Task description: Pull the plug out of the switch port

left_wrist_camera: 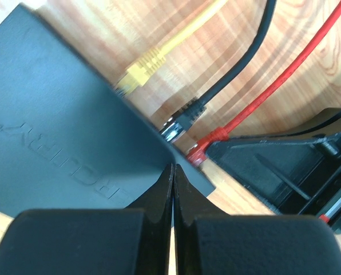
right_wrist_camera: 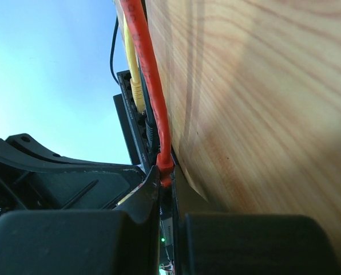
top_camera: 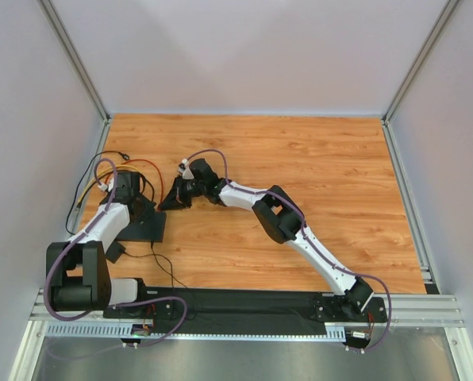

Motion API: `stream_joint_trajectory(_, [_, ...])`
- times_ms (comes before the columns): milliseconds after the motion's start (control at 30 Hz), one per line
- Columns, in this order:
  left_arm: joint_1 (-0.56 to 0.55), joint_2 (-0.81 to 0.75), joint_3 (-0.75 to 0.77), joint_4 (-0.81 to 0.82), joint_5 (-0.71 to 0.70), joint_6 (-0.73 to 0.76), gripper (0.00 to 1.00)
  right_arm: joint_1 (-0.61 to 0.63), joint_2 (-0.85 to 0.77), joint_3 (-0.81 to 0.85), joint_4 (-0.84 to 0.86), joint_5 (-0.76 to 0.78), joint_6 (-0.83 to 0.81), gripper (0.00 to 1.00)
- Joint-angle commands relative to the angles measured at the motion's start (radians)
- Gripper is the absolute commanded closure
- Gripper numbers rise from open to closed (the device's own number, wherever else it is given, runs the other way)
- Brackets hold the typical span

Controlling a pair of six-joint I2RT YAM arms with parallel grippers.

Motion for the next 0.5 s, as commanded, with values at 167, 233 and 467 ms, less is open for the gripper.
stream_joint_trajectory(167, [0.006, 0.101, -0.040, -0.152, 0.004, 0.037, 1.00, 0.017, 0.074, 0.001, -0.069, 0.158, -0.030, 1.00])
stream_joint_trajectory(233, [0.006, 0.106, -0.048, -0.151, 0.004, 0.038, 1.00, 0.019, 0.057, -0.008, -0.098, 0.170, -0.045, 1.00])
stream_joint_trajectory(467, [0.006, 0.106, -0.063, -0.152, 0.021, 0.038, 1.00, 0.023, -0.049, -0.180, -0.037, 0.191, -0.034, 1.00])
